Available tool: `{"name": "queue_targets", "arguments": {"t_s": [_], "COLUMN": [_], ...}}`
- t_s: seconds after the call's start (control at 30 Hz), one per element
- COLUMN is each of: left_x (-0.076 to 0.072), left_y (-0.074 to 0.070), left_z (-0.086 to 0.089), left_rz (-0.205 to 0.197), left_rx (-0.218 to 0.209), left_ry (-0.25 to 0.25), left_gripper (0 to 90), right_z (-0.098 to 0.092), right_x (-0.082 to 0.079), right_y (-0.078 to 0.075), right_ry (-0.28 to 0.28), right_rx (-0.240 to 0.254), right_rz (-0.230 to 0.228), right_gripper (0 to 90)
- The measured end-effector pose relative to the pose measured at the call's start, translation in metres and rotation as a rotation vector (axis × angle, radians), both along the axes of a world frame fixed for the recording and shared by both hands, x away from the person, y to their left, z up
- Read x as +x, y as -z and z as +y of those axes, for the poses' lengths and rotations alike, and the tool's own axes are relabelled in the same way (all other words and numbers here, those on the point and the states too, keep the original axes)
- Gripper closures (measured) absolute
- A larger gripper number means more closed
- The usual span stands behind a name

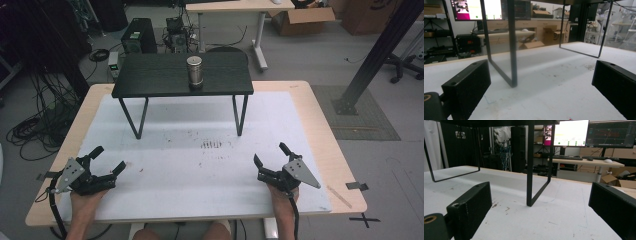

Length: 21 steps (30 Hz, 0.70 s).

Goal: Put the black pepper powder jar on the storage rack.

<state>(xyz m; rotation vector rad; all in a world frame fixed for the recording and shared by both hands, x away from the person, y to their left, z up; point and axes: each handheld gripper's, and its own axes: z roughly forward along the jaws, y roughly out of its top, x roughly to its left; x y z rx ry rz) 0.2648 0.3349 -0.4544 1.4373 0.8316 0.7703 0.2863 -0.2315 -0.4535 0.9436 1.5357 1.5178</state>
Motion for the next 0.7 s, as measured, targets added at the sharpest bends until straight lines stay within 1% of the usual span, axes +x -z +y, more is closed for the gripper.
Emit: {"name": "queue_targets", "arguments": {"t_s": [0.13, 0.23, 0.7], "left_x": [-0.0011, -0.0010, -0.0011], "left_y": [0.0001, 0.0002, 0.0003], "left_z": [-0.0014, -0.0006, -0.0002], "left_rz": [-0.011, -0.010, -0.010], "left_rx": [0.013, 0.004, -0.001], "left_ry": [0.001, 0.000, -0.003], "left_gripper": [1.1, 0.7, 0.2], "right_z": [-0.0001, -0.0001, 0.0002], "right_x": [-0.0003, -0.0004, -0.0006], "right_y": [0.0001, 0.0001, 0.0002], "right_ry": [0.001, 0.002, 0.001], "right_rx": [0.002, 0.002, -0.002], "right_rz": [-0.001, -0.001, -0.004], "right_gripper": [4.5, 4.5, 4.5]}}
